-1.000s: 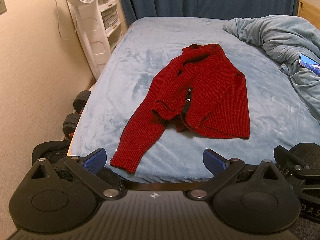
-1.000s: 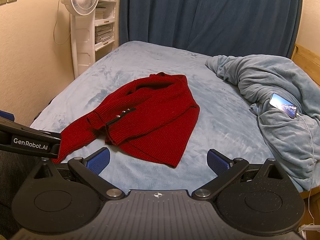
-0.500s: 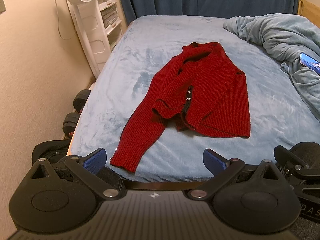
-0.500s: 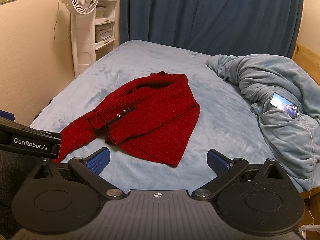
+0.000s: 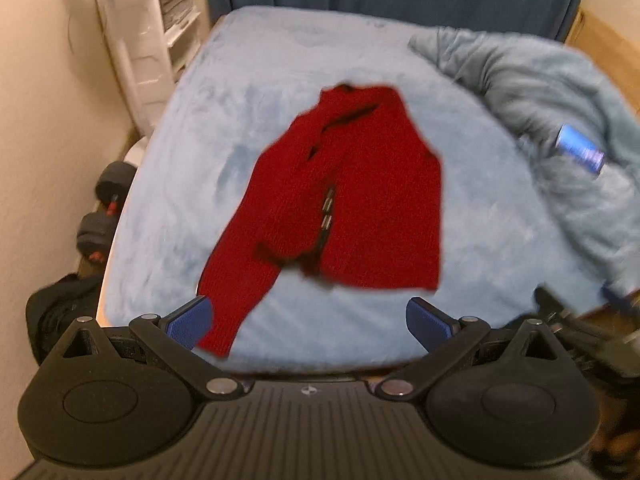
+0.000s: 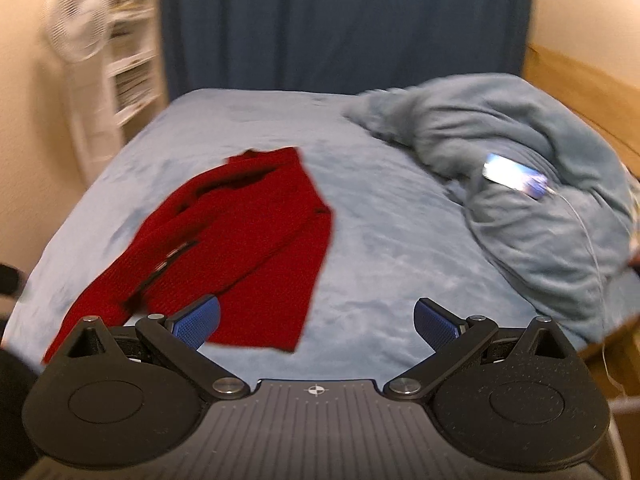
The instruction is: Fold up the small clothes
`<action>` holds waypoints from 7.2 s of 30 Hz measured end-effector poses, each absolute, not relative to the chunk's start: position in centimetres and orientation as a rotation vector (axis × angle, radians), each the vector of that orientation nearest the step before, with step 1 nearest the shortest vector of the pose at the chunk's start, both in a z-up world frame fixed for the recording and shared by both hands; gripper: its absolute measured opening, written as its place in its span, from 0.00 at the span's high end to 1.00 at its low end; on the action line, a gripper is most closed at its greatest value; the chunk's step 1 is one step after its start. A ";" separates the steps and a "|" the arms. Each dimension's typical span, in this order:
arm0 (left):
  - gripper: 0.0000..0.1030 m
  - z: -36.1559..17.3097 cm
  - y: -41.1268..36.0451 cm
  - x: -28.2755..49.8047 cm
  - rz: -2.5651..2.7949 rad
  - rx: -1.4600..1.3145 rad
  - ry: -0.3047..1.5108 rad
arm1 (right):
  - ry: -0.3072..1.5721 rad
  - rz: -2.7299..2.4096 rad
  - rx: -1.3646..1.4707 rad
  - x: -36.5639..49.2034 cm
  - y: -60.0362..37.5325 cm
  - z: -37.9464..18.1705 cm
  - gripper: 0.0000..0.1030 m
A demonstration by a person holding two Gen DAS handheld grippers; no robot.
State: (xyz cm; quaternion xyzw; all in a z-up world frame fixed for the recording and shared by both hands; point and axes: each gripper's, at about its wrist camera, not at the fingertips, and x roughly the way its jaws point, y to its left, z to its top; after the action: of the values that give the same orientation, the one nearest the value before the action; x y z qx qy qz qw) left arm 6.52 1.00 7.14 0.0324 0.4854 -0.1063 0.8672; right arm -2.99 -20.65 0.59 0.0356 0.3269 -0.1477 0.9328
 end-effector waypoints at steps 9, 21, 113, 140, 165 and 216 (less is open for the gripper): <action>0.00 19.4 -2.6 10.9 -0.339 0.033 0.862 | 0.638 -0.413 0.094 1.8 -26.1 2.5 0.01; 0.00 18.6 -3.9 17.8 -0.397 -0.039 0.894 | 0.661 -0.481 0.014 8.1 -29.0 2.0 0.01; 0.08 -10.1 -10.8 38.6 -0.794 0.278 0.875 | 0.510 0.098 0.161 4.2 -38.4 -1.6 0.92; 1.00 -4.3 -9.2 29.9 -0.886 0.318 0.794 | 0.541 -0.111 0.229 4.2 -40.3 -3.9 0.92; 0.09 -18.2 -23.9 43.6 -1.141 0.413 1.234 | 0.498 0.059 0.215 0.3 -38.7 -2.5 0.92; 0.95 1.7 1.1 27.6 -0.621 -0.155 0.836 | 0.171 -0.071 0.192 6.3 -39.8 14.4 0.86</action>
State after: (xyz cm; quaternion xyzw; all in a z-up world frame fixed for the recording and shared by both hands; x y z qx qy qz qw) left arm 27.62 1.12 1.73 -0.0741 0.3990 -0.2963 0.8646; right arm 6.27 -39.76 14.38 0.0955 0.0852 -0.0352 0.9911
